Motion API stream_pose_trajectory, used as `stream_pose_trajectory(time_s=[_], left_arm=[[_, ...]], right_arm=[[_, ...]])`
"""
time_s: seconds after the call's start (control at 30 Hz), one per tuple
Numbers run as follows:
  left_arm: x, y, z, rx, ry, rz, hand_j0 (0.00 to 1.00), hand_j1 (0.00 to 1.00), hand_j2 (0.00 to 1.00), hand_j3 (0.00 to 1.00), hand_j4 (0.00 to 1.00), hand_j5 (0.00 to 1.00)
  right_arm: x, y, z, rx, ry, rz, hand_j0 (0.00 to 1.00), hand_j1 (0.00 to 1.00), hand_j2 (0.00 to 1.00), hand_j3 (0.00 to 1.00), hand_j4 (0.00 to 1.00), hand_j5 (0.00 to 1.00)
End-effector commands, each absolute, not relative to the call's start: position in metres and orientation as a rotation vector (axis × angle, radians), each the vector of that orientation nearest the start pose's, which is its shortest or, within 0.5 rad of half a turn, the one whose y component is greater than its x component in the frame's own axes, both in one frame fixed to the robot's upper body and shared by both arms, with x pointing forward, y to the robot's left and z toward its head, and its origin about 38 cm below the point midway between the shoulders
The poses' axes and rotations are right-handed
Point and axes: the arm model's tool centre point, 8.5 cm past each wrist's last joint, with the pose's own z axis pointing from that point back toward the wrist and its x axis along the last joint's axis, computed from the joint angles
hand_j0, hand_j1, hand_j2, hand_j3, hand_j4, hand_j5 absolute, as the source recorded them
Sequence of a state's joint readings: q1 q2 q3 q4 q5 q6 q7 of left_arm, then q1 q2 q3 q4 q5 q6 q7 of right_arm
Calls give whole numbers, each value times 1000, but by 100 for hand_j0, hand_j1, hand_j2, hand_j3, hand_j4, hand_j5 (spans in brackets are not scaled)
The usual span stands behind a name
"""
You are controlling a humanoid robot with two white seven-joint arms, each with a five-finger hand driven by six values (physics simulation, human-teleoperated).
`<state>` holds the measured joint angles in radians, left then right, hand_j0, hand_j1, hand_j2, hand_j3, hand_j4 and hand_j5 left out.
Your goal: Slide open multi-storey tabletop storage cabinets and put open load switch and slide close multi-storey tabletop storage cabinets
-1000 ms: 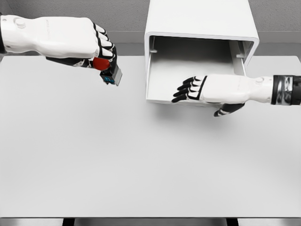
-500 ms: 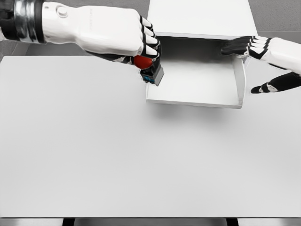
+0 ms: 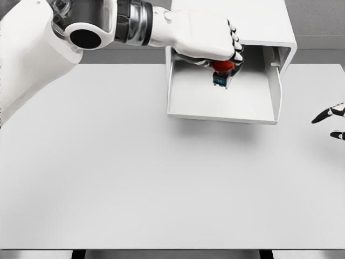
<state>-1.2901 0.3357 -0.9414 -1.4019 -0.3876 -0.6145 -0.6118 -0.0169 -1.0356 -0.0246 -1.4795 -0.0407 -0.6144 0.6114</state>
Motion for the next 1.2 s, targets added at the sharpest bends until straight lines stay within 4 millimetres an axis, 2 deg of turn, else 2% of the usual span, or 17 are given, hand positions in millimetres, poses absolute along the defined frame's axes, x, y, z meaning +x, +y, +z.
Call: stream_pose_trajectory(time_s=[0.0, 0.03, 0.07, 0.27, 0.33, 0.37, 0.4, 0.43, 0.47, 0.5, 0.53, 0.6, 0.7, 0.8, 0.93, 1.1, 1.17], left_arm=[[456, 35, 387, -420, 1773, 2494, 82, 82, 82, 82, 82, 82], [464, 39, 384, -424, 1785, 2520, 96, 96, 96, 96, 96, 96], [465, 37, 383, -420, 1788, 2523, 100, 100, 100, 100, 100, 100], [463, 35, 386, -411, 1796, 2512, 100, 100, 100, 100, 100, 100], [462, 45, 394, -375, 1844, 2501, 100, 100, 100, 100, 100, 100], [459, 75, 402, -341, 1906, 2504, 100, 100, 100, 100, 100, 100], [445, 104, 412, -306, 1946, 2487, 100, 100, 100, 100, 100, 100], [415, 166, 426, -310, 1970, 2504, 100, 100, 100, 100, 100, 100], [387, 225, 425, -324, 1996, 2596, 100, 100, 100, 100, 100, 100], [377, 275, 426, -437, 2003, 2708, 100, 100, 100, 100, 100, 100], [375, 293, 428, -502, 2000, 2748, 100, 100, 100, 100, 100, 100], [378, 297, 401, -426, 2012, 2813, 100, 100, 100, 100, 100, 100], [391, 275, 379, -410, 1928, 2824, 100, 100, 100, 100, 100, 100], [397, 262, 379, -414, 1890, 2811, 100, 100, 100, 100, 100, 100], [394, 276, 380, -458, 1872, 2846, 100, 100, 100, 100, 100, 100], [395, 271, 378, -434, 1861, 2847, 100, 100, 100, 100, 100, 100], [396, 268, 368, -396, 1845, 2874, 100, 100, 100, 100, 100, 100]], right_arm=[[340, -452, 222, -331, -1408, 1621, 54, 54, 54, 54, 54, 54], [338, -446, 220, -329, -1401, 1649, 51, 51, 51, 51, 51, 51], [337, -443, 220, -328, -1401, 1659, 51, 51, 51, 51, 51, 51], [322, -411, 208, -260, -1397, 1765, 51, 51, 51, 51, 51, 51], [318, -400, 201, -228, -1385, 1804, 51, 51, 51, 51, 51, 51], [317, -396, 202, -225, -1390, 1817, 51, 51, 51, 51, 51, 51], [317, -393, 199, -208, -1385, 1825, 51, 51, 51, 51, 51, 51], [316, -388, 193, -183, -1382, 1832, 51, 51, 51, 51, 51, 51], [318, -381, 193, -168, -1391, 1848, 52, 52, 52, 52, 52, 52], [321, -370, 191, -139, -1400, 1873, 52, 52, 52, 52, 52, 52], [323, -363, 190, -119, -1403, 1891, 52, 52, 52, 52, 52, 52], [327, -348, 189, -90, -1428, 1913, 52, 52, 52, 52, 52, 52], [334, -327, 188, -51, -1451, 1961, 52, 52, 52, 52, 52, 52], [338, -316, 193, -43, -1480, 1983, 52, 52, 52, 52, 52, 52], [340, -310, 194, -35, -1494, 1991, 54, 54, 54, 54, 54, 54], [339, -310, 190, -35, -1475, 2002, 58, 58, 58, 58, 58, 58], [340, -313, 194, -54, -1477, 2001, 58, 58, 58, 58, 58, 58]])
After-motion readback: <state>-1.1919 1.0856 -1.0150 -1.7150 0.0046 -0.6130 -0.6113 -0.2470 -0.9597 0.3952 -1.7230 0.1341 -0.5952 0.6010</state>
